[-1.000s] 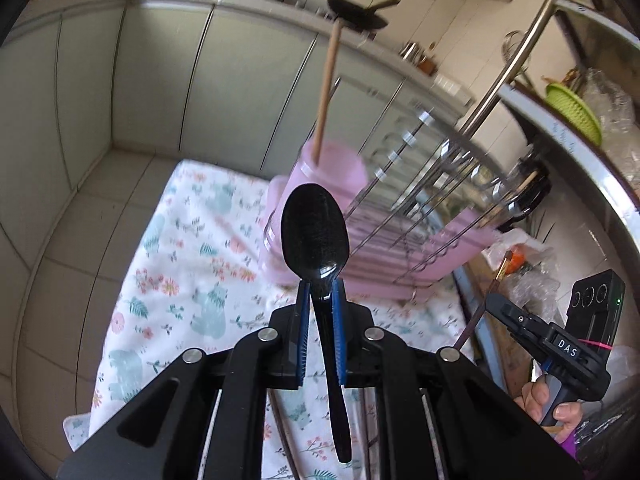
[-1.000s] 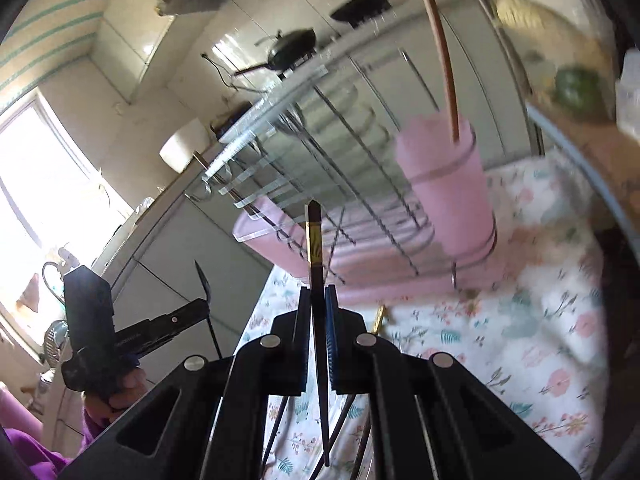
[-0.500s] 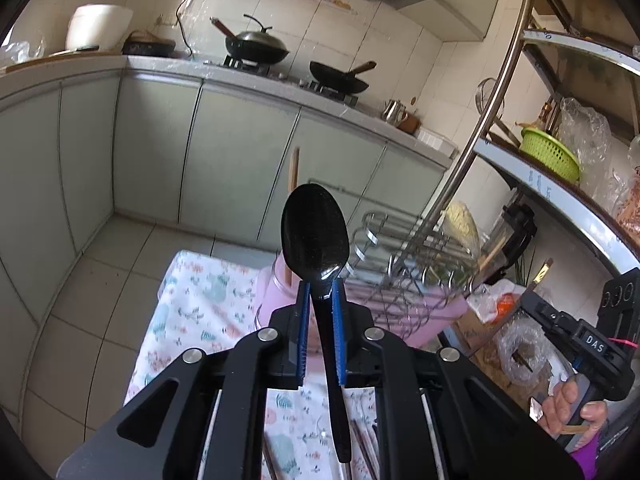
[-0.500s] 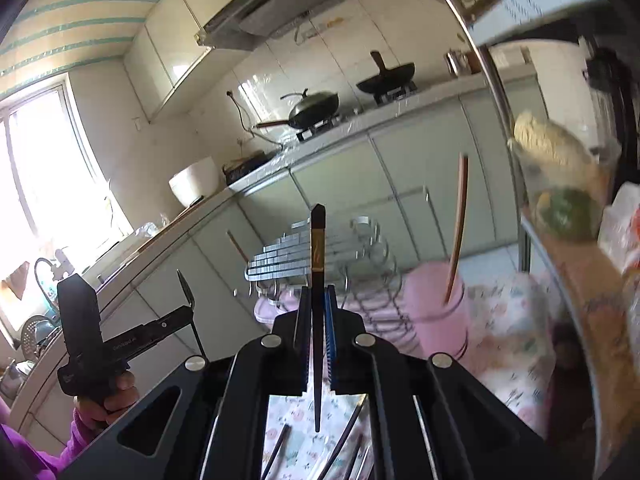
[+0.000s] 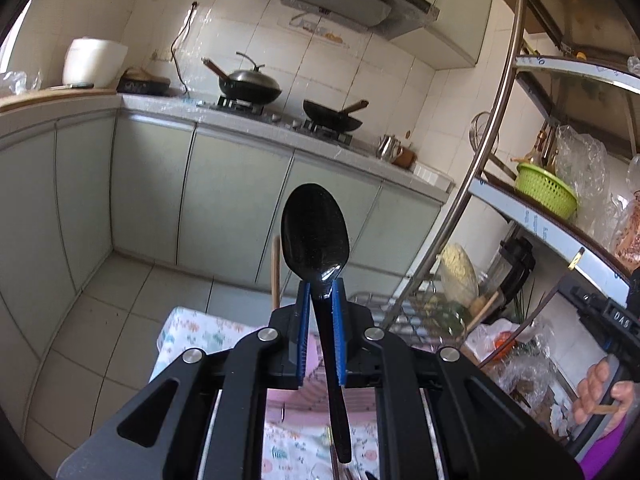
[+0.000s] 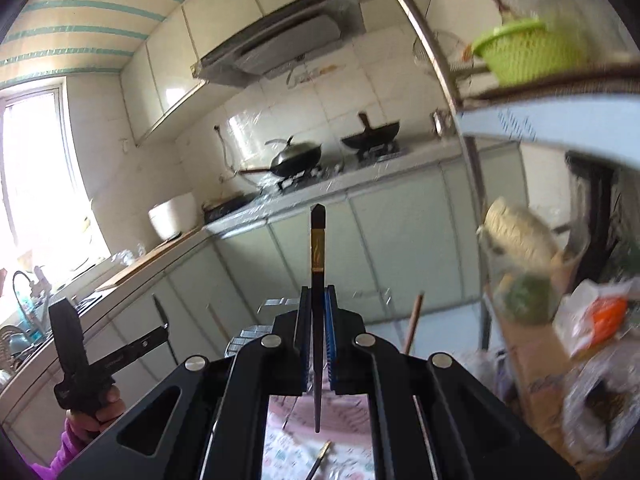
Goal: Organize utensils
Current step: 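Lift the spoon and chopstick up and carry them over the pink cups, then lower the spoon and chopstick into the pink cups and open both tools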
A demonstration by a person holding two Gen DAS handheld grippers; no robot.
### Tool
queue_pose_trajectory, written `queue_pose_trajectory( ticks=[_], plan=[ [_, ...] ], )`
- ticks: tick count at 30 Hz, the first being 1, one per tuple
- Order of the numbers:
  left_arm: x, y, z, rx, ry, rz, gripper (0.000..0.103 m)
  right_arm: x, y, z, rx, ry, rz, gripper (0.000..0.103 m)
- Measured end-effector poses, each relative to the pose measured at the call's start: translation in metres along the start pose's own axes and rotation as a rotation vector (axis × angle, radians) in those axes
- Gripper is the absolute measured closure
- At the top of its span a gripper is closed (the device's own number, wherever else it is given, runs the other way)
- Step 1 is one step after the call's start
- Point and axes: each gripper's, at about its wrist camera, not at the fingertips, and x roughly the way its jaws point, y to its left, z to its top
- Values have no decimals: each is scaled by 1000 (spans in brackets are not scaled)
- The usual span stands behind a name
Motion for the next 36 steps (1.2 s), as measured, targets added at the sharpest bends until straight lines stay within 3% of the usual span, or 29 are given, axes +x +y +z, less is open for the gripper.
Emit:
queue_pose_trajectory(
  ticks=[7, 17, 24, 36],
  plan=[
    [5, -2, 26, 0, -95, 45, 93, -3, -3, 25, -63, -83, -94, 97],
    [36, -2, 29, 64, -218, 197, 93, 44, -16, 5, -113, -8, -173, 97],
    [73, 8, 7, 89, -156, 241, 93, 78, -37, -16, -64, 104, -170, 97],
    [99, 22, -34, 71, 3, 223, 93, 103, -55, -53, -14, 221, -166, 97]
  ],
)
